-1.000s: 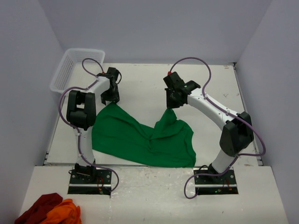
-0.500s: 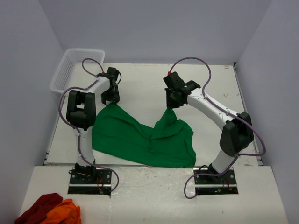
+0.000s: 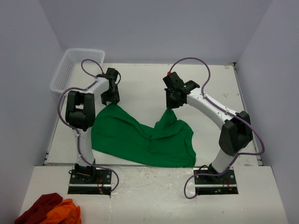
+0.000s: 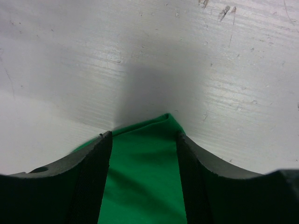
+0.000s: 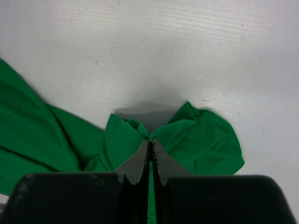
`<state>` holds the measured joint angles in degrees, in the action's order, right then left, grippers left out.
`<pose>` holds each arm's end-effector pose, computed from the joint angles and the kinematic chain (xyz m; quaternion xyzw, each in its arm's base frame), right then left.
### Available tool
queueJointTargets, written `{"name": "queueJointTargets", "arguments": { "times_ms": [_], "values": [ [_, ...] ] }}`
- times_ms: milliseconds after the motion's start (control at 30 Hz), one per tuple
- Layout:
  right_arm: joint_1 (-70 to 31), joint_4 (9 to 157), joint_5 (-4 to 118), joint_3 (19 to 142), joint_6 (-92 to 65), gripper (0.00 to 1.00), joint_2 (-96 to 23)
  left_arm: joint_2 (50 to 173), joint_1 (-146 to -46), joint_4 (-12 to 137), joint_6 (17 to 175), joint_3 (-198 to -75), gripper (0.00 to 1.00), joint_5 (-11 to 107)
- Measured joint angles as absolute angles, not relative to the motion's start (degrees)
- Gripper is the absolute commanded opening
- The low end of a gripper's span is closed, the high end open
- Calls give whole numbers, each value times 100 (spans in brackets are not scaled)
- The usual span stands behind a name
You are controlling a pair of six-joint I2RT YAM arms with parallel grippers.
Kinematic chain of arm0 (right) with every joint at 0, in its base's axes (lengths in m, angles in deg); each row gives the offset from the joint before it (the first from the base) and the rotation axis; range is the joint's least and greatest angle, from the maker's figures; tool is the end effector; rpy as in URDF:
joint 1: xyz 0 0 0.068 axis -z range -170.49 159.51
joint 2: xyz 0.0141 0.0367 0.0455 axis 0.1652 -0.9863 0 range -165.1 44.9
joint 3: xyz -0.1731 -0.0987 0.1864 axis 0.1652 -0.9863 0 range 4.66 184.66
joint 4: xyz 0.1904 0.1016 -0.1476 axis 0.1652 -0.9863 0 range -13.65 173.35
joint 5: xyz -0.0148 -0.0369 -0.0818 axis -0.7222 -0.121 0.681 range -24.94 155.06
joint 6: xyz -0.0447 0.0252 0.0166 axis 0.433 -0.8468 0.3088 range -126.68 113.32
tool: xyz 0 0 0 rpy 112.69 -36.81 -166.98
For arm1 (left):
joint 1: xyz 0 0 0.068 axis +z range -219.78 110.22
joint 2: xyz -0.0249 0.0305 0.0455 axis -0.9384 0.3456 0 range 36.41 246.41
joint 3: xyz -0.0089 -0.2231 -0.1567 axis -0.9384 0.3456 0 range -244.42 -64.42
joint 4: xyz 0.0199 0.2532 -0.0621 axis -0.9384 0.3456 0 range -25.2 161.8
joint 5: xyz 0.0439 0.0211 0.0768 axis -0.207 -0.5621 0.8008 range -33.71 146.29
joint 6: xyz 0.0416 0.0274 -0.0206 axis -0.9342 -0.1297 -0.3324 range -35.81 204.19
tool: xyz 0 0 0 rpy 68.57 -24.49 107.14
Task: Fold and stack the t-shirts
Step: Grap the side of the flattened tshirt furthest away from the robot with both arms
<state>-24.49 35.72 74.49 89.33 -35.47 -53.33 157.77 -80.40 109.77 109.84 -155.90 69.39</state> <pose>0.3039 0.1978 0.2801 -0.0234 0.9652 0.0611 0.2530 0.4223 -0.0709 0.1640 -0.1438 0.9744 0.0668 0.1597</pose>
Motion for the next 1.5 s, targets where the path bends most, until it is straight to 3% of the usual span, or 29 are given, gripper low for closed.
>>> {"name": "queueJointTargets", "arguments": {
  "times_ms": [367, 633, 667, 833, 1033, 1500],
  "values": [
    [-2449, 3569, 7449, 8933, -3547, 0, -5333, 15777, -8042, 10940, 10962, -15575, 53, 6900],
    [-2449, 3569, 7449, 8933, -3543, 0, -5333, 15793, -8042, 10870, 10966, -15566, 36, 6834],
    [-2449, 3569, 7449, 8933, -3539, 0, -5333, 15795, -8042, 10863, 10968, -15566, 30, 6825],
    [-2449, 3569, 7451, 8933, -3510, 0, -5333, 15808, -8042, 10844, 10971, -15566, 20, 6823],
    [-2421, 3569, 7449, 8933, -3508, 0, -5335, 15810, -8020, 10855, 10962, -15566, 1, 6841],
    [-1540, 3552, 7449, 9359, -3287, 0, -5683, 15793, -7987, 10903, 10964, -15566, 0, 6937]
  ]
}}
